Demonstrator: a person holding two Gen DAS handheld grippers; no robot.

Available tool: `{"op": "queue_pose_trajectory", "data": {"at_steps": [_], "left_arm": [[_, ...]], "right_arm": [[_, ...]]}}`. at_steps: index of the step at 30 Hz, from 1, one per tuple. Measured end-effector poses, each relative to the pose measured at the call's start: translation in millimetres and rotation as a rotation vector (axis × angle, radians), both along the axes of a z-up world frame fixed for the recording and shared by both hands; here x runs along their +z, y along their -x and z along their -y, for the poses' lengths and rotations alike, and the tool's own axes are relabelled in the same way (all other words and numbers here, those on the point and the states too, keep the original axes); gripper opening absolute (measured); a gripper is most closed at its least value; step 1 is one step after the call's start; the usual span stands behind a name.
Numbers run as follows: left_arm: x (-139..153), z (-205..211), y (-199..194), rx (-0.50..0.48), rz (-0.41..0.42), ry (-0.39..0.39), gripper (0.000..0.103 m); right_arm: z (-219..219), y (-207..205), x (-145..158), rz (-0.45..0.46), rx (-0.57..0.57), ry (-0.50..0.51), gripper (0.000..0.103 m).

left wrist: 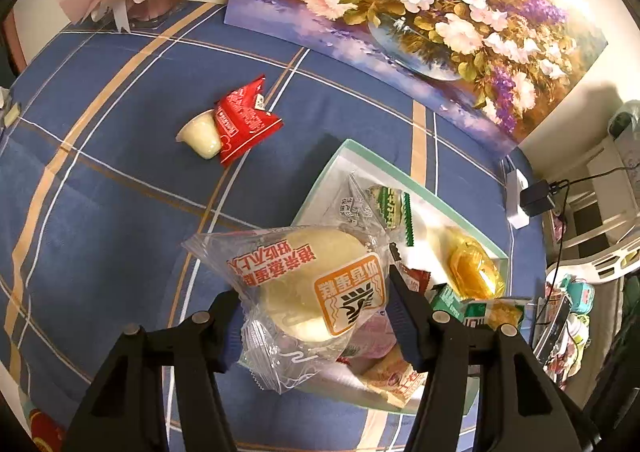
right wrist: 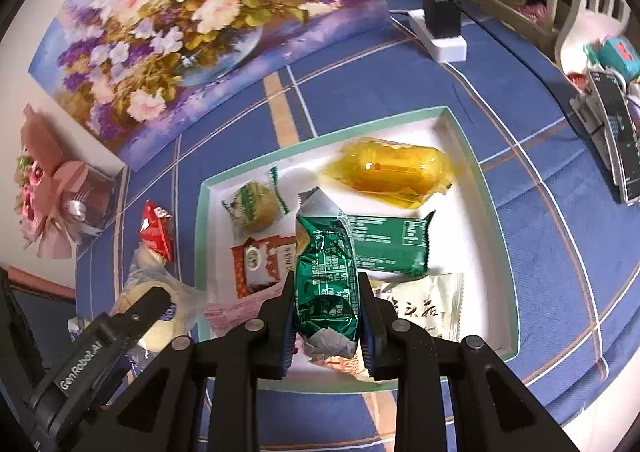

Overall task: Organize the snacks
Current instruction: 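Carry the bun and green packet over the white tray and open both tools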

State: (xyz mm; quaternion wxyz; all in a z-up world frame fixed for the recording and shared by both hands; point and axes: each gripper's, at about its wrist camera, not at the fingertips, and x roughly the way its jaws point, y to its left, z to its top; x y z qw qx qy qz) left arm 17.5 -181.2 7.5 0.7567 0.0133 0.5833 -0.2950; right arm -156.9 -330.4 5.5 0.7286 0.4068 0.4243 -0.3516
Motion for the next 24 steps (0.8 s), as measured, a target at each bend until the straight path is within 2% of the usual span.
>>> {"op": "queue_pose_trajectory", "data": {"at_steps": [5, 13, 20, 24], "left_arm": [[-7, 6, -9, 0.015, -0.013, 0.02, 0.062], [-20, 18, -19, -0.001, -0.035, 0.065, 0.063], [-28, 37, -21, -0.028, -0.016, 0.075, 0.063], [-29, 43, -23, -0.039, -0.001, 0.07, 0.063]], "right_arm": [[8, 3, -6, 0.018, -0.009, -0.003, 0.028], [15, -3, -3, 0.077, -0.001, 0.076, 0.028], [25, -9, -15, 0.11, -0.015, 0.084, 0.028], [29, -12, -20, 0.097, -0.018, 0.079, 0.028]]}}
